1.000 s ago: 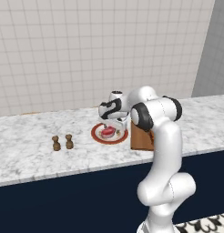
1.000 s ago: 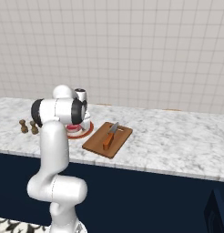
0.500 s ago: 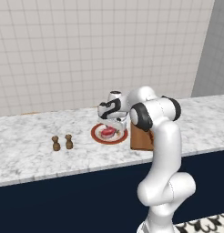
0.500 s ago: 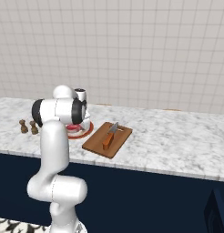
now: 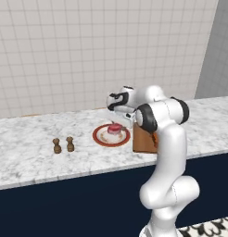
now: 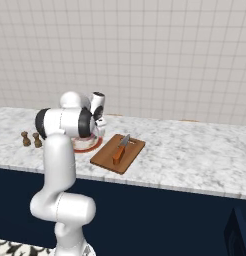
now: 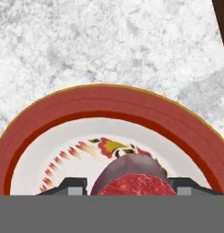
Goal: Pick up the knife from the drawer and place it on the cutting board. Then place the meat from the plate to the cutting board.
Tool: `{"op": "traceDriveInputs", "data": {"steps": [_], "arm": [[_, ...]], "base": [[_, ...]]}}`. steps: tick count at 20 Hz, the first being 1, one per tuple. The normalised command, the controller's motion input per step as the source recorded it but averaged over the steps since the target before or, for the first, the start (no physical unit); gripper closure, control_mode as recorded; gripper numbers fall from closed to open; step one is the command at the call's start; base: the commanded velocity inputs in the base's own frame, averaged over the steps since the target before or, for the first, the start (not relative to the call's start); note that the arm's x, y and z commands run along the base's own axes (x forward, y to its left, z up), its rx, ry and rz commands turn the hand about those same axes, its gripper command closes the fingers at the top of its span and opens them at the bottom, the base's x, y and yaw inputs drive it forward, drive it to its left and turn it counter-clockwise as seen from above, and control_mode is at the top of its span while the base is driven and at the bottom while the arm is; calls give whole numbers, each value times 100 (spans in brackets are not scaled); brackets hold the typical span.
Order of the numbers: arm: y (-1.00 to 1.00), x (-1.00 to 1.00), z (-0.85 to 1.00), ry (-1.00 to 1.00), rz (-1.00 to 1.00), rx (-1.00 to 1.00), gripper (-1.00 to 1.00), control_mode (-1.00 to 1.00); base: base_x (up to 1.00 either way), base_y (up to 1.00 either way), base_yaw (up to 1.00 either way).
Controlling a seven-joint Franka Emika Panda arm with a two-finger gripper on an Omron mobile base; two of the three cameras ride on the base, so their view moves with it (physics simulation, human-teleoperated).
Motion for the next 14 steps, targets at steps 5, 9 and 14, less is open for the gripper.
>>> {"op": "traceDriveInputs", "data": {"steps": [5, 9, 14], "arm": [[-85, 0, 45, 0, 29, 0, 100, -100], [-69, 0, 16, 0, 32, -1, 100, -100], [-36, -11, 0, 0, 31, -2, 100, -100]], "base": [[0, 0, 0], [0, 0, 0], [0, 0, 0]]}}
